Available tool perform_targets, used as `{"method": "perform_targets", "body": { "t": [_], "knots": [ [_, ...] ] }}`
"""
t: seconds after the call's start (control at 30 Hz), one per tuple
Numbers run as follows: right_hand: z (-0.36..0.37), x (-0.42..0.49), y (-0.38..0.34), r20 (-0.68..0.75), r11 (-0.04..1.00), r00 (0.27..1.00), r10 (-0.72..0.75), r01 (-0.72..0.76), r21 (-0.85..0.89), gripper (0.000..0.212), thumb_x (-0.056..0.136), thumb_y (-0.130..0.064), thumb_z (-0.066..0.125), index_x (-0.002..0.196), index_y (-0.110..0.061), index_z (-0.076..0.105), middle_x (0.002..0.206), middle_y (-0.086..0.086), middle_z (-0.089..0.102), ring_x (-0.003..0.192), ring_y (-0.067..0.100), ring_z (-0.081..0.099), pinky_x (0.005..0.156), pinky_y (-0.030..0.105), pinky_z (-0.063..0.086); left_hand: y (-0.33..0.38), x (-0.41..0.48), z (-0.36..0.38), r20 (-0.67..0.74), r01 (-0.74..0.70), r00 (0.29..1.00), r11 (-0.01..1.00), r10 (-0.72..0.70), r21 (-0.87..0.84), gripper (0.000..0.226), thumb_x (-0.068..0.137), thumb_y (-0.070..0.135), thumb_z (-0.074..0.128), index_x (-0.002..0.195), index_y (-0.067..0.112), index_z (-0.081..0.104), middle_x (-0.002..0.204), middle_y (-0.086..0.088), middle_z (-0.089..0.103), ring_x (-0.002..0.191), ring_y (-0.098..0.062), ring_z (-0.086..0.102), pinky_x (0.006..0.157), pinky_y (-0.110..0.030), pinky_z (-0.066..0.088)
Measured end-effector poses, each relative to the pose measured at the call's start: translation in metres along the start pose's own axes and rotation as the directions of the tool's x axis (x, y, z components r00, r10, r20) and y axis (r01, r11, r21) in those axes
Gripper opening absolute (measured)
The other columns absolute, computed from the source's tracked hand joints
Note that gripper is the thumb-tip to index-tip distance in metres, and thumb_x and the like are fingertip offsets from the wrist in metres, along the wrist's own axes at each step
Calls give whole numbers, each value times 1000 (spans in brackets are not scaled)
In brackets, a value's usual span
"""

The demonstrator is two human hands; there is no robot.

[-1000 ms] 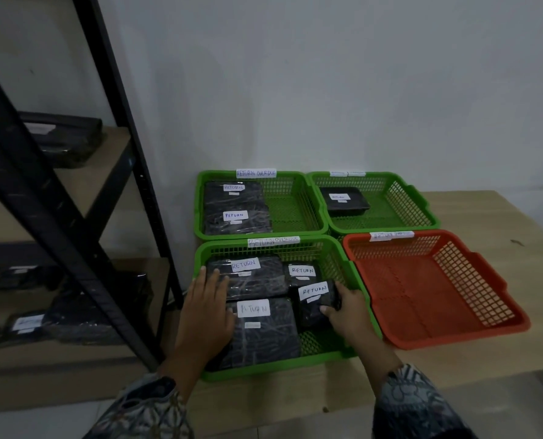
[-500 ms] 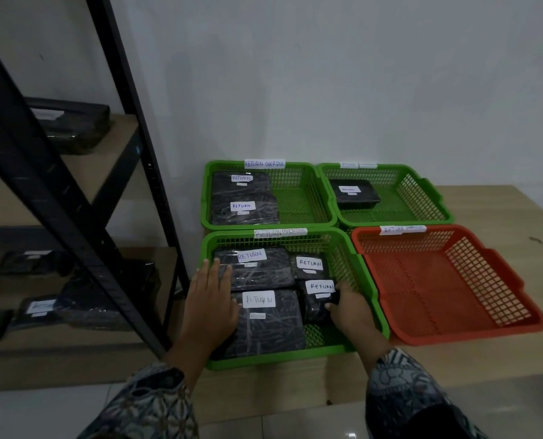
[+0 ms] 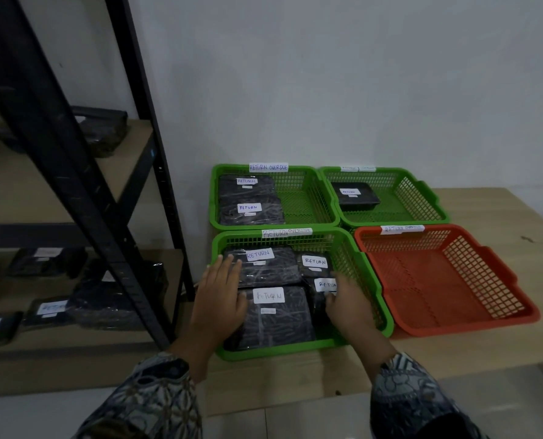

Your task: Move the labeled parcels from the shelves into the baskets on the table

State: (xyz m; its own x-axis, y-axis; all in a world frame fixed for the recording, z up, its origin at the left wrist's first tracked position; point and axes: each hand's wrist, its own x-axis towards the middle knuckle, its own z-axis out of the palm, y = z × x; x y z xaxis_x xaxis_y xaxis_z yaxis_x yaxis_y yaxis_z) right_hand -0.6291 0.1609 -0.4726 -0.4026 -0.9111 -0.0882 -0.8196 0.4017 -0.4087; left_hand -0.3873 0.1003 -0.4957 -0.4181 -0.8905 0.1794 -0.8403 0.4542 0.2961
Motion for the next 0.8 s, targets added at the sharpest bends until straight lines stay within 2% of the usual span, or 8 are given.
{"method": "perform_targets", "body": {
  "t": [0.1, 0.3, 0.47, 0.57, 0.7, 0.8],
  "knots": [
    [3, -19, -35, -61, 994, 993, -105, 106, 7, 37, 92, -22, 51, 129, -15, 46, 129, 7, 49, 115, 26, 51, 85, 34, 45, -14, -11, -11, -15, -11, 1000, 1000, 10, -14, 61, 81, 33, 36, 131, 0, 49, 134, -21, 50, 127, -39, 43, 103, -54, 32],
    [26, -72, -125, -90, 946, 942, -325, 324, -23, 42, 96, -30, 45, 136, -17, 42, 141, 3, 41, 128, 22, 42, 95, 32, 42, -59, -52, -48, -57, -37, 998, 999, 37, 2, 62, 78, 32, 37, 130, 1, 50, 133, -18, 52, 126, -35, 44, 101, -52, 37],
    [54, -119, -210, -137, 880, 871, -472, 474, -23, 46, 88, -27, 51, 132, -11, 51, 139, 10, 49, 134, 28, 40, 106, 40, 40, -109, -103, -92, -102, -24, 994, 998, 30, 55, 61, 80, 35, 36, 131, 3, 49, 134, -14, 52, 127, -32, 45, 102, -48, 33],
    [67, -147, -264, -150, 829, 818, -555, 558, -22, 48, 89, -28, 49, 133, -10, 50, 141, 11, 48, 137, 28, 36, 111, 41, 35, -150, -134, -124, -141, 20, 990, 992, -2, 123, 61, 80, 36, 36, 129, 3, 52, 131, -15, 55, 124, -31, 49, 101, -46, 31],
    [81, -178, -337, -149, 764, 755, -639, 645, -10, 46, 92, -27, 50, 135, -14, 46, 143, 5, 44, 139, 22, 32, 113, 34, 30, -211, -170, -169, -218, 92, 974, 988, -63, 122, 61, 80, 35, 37, 130, 2, 50, 132, -17, 53, 125, -33, 48, 101, -47, 34],
    [92, -197, -389, -141, 708, 702, -698, 706, 3, 45, 93, -27, 50, 136, -16, 45, 144, 4, 43, 139, 19, 30, 115, 35, 29, -253, -193, -200, -278, 156, 954, 978, -112, 141, 59, 80, 31, 46, 132, 2, 48, 134, -17, 51, 127, -33, 45, 104, -46, 33]
  ]
}}
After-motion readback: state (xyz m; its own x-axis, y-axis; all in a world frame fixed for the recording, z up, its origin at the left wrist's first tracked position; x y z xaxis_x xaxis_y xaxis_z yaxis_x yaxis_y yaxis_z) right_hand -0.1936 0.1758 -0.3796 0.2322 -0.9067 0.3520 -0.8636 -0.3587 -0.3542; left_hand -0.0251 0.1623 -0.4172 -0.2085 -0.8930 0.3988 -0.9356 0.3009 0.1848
